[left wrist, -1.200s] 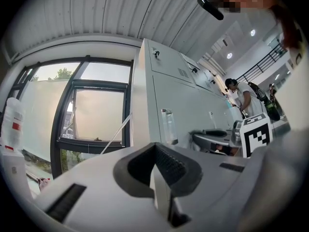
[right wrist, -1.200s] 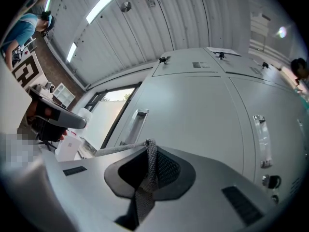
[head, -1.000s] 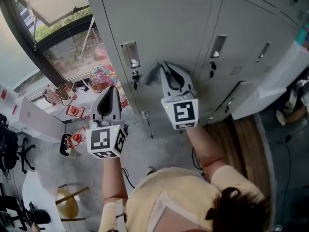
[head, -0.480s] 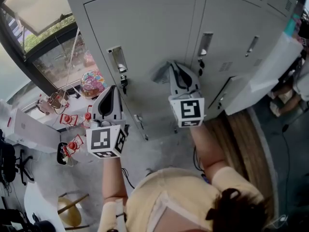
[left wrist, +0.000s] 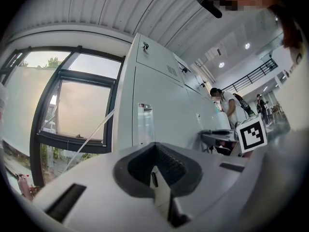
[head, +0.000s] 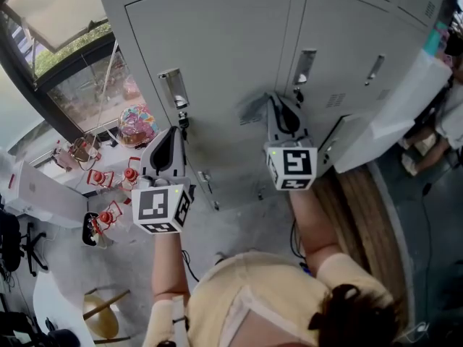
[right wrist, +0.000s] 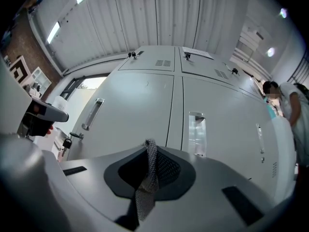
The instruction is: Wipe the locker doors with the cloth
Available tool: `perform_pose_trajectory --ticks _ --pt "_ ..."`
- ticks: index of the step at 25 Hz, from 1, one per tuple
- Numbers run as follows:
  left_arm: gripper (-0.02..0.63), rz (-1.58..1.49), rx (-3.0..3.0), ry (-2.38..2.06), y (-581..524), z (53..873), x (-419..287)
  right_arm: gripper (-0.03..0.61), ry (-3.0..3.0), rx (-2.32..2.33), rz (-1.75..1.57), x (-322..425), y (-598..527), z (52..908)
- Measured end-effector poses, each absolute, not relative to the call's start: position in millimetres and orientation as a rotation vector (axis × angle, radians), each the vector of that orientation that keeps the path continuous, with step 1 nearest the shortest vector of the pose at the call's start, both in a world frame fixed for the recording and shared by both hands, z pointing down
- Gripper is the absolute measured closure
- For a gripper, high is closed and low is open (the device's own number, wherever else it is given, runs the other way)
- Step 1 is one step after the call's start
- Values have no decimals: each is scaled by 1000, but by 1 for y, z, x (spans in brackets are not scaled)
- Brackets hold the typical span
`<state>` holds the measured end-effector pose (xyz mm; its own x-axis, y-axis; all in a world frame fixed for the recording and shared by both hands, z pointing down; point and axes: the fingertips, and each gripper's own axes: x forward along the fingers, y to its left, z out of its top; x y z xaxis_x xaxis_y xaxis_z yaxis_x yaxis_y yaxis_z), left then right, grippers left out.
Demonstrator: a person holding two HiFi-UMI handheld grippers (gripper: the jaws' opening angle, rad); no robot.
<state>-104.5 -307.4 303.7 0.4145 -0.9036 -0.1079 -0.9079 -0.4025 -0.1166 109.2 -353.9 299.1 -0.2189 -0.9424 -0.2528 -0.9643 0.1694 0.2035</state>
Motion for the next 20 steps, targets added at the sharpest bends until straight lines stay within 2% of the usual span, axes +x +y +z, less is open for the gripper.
perform_pose_trajectory --ticks 20 --pt "627 26 -2407 1791 -280 318 -156 559 2620 -1544 445 3 -318 315"
